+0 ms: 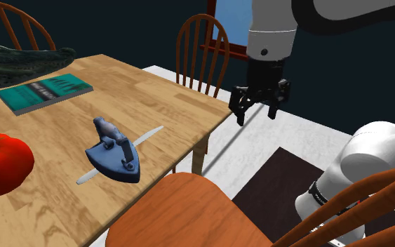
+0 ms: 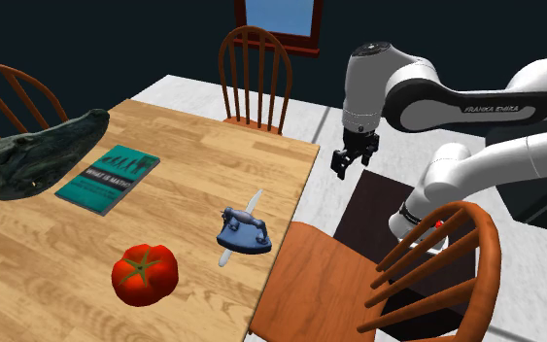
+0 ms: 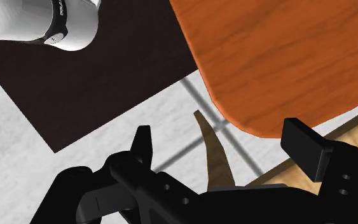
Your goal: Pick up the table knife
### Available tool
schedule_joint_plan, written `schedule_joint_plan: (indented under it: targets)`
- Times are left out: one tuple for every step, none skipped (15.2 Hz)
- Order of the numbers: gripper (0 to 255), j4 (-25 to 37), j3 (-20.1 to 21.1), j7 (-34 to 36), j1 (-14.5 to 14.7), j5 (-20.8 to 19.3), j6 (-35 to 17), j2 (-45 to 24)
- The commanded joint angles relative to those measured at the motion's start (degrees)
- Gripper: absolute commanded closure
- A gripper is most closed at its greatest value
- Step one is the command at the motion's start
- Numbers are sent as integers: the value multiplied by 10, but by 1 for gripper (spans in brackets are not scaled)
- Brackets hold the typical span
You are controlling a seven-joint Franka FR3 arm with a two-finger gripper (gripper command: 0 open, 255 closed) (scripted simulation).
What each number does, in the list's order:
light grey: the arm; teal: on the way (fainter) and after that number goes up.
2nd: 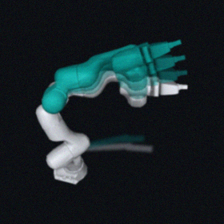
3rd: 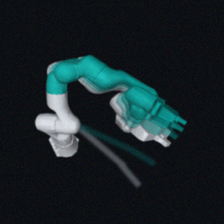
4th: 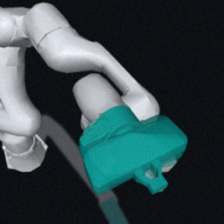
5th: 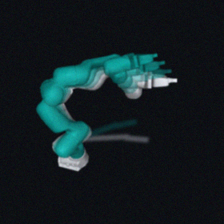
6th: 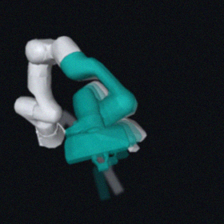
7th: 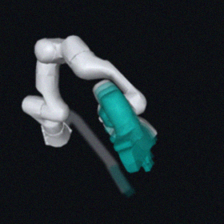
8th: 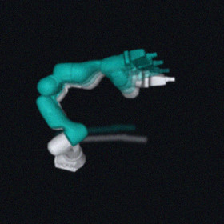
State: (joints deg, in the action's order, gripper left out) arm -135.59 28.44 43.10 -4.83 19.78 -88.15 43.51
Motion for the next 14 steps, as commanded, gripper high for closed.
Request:
schedule_joint_plan:
  targets:
    - [0, 16, 37, 62, -11, 22, -17, -20]
    - [0, 27, 55, 91, -19, 30, -26, -33]
    - [0, 38, 73, 119, -28, 37, -35, -46]
    - [0, 50, 91, 148, -37, 42, -45, -60]
    - [0, 62, 110, 177, -47, 46, -55, -76]
    - [0, 75, 129, 206, -58, 48, -65, -92]
    - [0, 90, 150, 236, -70, 49, -75, -109]
    - [0, 104, 170, 266, -83, 48, -86, -127]
    - [0, 120, 192, 296, -96, 45, -96, -146]
    - [0, 136, 214, 327, -112, 40, -107, -166]
    - [0, 152, 238, 359, -128, 33, -117, -187]
    - [0, 169, 264, 393, -146, 22, -128, -211]
    - [0, 187, 292, 427, -165, 9, -139, -236]
    - [0, 206, 322, 465, -186, -9, -149, -264]
